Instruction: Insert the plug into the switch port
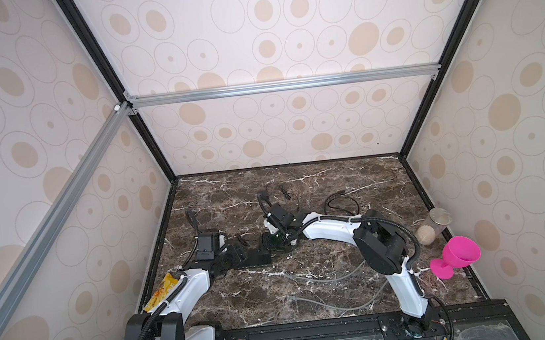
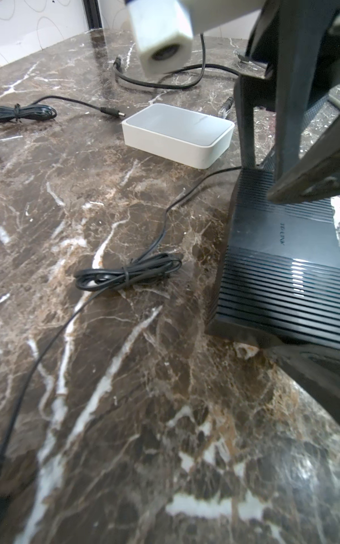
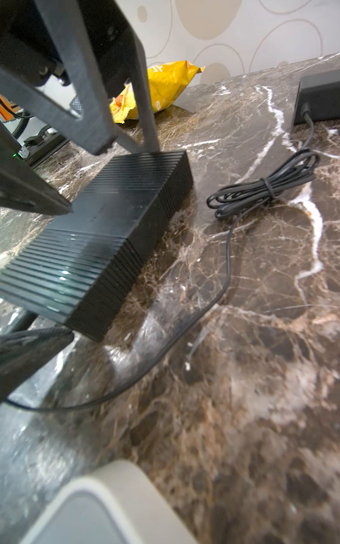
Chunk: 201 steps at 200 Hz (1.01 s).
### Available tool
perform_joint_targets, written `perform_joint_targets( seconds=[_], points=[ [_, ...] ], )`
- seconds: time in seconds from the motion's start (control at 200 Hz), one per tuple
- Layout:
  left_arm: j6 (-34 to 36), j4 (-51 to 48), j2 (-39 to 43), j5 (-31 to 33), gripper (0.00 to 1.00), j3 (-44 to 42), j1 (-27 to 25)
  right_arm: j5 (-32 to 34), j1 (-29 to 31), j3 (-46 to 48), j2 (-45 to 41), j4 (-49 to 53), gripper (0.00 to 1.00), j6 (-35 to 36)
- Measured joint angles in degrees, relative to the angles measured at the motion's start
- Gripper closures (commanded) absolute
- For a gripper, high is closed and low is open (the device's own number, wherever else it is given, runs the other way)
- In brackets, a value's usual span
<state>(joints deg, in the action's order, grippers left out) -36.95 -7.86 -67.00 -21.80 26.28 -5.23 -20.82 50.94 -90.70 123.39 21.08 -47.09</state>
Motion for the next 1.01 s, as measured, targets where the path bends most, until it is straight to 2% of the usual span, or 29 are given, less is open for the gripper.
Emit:
perform_joint_targets(
  seconds=[0.545, 1.005],
  points=[
    [-7.4, -4.7, 13.4, 0.4, 0.25, -6.4, 0.0, -0.6, -0.2, -14.6, 8.8, 5.5, 0.38, 1.2],
    [-14.7, -8.1, 23.0, -0.5, 0.26, -11.2, -3.0, -2.3, 0.3, -39.0, 20.2, 13.8, 0.37, 5.1]
  ],
)
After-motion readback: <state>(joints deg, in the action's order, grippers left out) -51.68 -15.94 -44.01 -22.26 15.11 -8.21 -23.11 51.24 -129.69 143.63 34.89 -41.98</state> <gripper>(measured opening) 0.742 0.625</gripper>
